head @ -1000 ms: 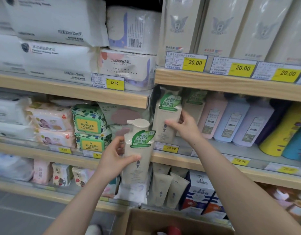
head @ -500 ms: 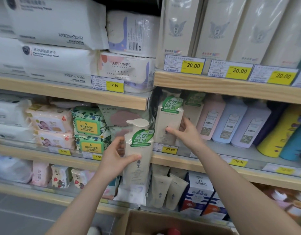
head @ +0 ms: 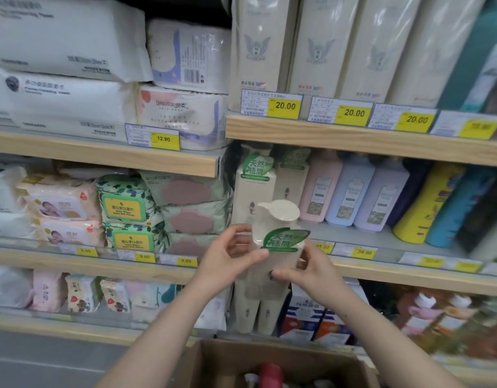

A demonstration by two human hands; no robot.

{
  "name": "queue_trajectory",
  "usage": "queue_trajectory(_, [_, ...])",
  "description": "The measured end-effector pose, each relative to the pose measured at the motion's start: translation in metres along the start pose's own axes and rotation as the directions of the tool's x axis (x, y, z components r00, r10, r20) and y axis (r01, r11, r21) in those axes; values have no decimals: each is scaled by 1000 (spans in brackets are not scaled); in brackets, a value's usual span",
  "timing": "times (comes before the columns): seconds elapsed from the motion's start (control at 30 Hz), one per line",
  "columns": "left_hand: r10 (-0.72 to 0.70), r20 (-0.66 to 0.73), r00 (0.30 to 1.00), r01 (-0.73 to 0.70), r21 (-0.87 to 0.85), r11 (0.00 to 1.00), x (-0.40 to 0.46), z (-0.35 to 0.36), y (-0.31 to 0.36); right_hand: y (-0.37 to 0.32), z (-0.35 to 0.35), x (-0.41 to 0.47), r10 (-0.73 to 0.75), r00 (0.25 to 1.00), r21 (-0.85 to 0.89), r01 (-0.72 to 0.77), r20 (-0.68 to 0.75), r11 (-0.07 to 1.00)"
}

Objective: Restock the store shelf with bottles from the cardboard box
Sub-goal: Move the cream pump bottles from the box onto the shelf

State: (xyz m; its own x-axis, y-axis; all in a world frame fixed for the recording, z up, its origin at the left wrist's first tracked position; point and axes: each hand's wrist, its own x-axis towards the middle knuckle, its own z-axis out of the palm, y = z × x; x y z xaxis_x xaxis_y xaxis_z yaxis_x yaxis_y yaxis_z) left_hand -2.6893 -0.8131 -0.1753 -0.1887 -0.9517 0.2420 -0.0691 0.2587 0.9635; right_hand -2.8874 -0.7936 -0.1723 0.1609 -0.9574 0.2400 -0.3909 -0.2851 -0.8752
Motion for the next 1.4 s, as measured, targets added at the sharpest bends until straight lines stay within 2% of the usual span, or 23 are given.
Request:
queue_trajectory(0.03, [8, -9, 1000, -8, 1, 1000, 2, 1, -1, -2, -9, -1, -8, 1000, -15, 7, -26, 1000])
queue_trajectory(0.07, [22, -51, 998, -18, 81, 997, 5, 0, -4, -5, -19, 0, -19, 999, -32, 18, -51, 999])
queue_trajectory(0.1, [35, -108, 994, -5, 261, 965, 9, -4, -11, -9, -29, 2, -34, 997, -48, 30, -72, 998])
queue_trajectory(0.13, [48, -166, 985, 38, 484, 874, 12, -9, -21, -13, -39, 5, -51, 995, -59, 46, -88, 997])
queue_trajectory(0.17, [52, -211, 976, 104, 662, 742, 14, -15, -30, -18, -49, 9, -74, 992, -66, 68, -103, 996])
queue_trajectory(0.2, [31, -233, 972, 159, 750, 642, 17, -19, -39, -22, -57, 15, -99, 988, -75, 90, -118, 993])
queue_trajectory(0.23, [5, -226, 974, 177, 781, 599, 20, -22, -47, -25, -62, 20, -120, 984, -91, 108, -134, 990])
queue_trajectory(0.37, [-20, -51, 999, 51, 722, 690, 28, -10, -62, -30, -69, 43, -186, 961, -151, 156, -205, 976])
queue_trajectory(0.43, [8, -75, 997, 47, 693, 719, 29, -3, -64, -27, -67, 53, -213, 950, -181, 174, -227, 968])
queue_trajectory(0.53, [-30, -99, 995, 89, 670, 737, 29, 5, -69, -10, -62, 66, -209, 943, -171, 168, -260, 971])
queue_trajectory(0.83, [-37, -142, 989, 118, 614, 780, 31, 6, -71, 26, -46, 102, -53, 933, 38, 71, -356, 997])
queue_trajectory(1.13, [26, -136, 990, 59, 583, 810, 30, 6, -70, 31, -36, 114, -40, 930, 32, 56, -365, 998])
queue_trajectory(1.4, [66, -104, 992, 5, 567, 824, 27, 4, -71, 26, -36, 109, -60, 937, -78, 35, -345, 996])
